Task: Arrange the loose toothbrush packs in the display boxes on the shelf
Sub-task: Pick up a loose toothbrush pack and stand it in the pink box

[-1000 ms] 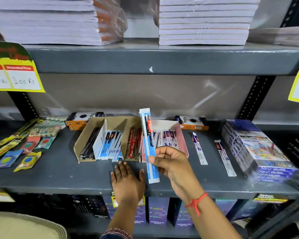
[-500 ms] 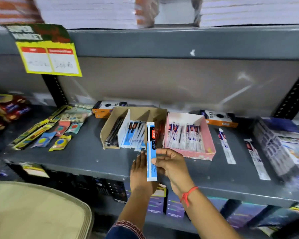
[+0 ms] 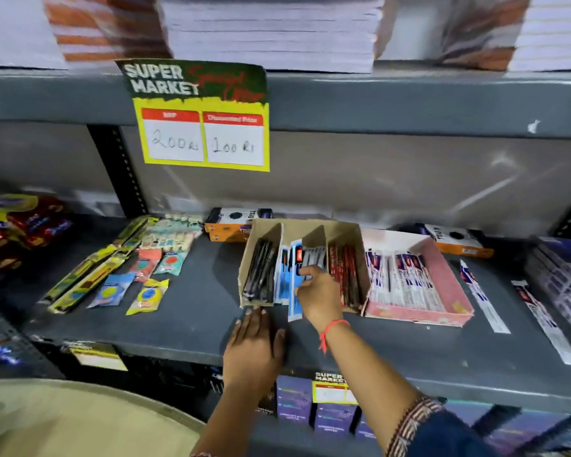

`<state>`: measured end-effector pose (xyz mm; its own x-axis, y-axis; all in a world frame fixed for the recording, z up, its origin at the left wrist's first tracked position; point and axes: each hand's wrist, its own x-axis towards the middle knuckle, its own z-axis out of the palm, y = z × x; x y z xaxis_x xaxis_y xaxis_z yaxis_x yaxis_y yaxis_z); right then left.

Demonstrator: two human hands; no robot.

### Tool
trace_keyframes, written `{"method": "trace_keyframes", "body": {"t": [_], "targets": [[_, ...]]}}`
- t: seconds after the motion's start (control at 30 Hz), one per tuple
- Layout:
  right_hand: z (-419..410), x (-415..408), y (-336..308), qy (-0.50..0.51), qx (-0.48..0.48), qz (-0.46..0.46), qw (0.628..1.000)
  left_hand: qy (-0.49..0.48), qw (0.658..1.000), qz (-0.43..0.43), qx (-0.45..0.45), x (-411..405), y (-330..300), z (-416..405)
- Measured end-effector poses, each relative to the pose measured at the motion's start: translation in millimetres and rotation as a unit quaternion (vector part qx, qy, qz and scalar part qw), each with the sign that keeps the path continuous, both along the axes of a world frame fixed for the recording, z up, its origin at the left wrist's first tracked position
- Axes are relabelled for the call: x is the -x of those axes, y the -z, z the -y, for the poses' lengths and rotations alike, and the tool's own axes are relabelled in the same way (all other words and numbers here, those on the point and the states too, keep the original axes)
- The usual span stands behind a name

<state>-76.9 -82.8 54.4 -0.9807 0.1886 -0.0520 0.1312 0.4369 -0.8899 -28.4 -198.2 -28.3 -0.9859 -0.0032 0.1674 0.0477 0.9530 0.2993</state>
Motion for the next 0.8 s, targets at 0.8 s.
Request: {"method": "trace_keyframes", "body": {"t": [0.8], "targets": [[13.0,44.1,5.7,-0.016,-0.242,0.039,0.969,0.007,0.999,-0.037,-0.007,0.6,1.3,18.4]]}}
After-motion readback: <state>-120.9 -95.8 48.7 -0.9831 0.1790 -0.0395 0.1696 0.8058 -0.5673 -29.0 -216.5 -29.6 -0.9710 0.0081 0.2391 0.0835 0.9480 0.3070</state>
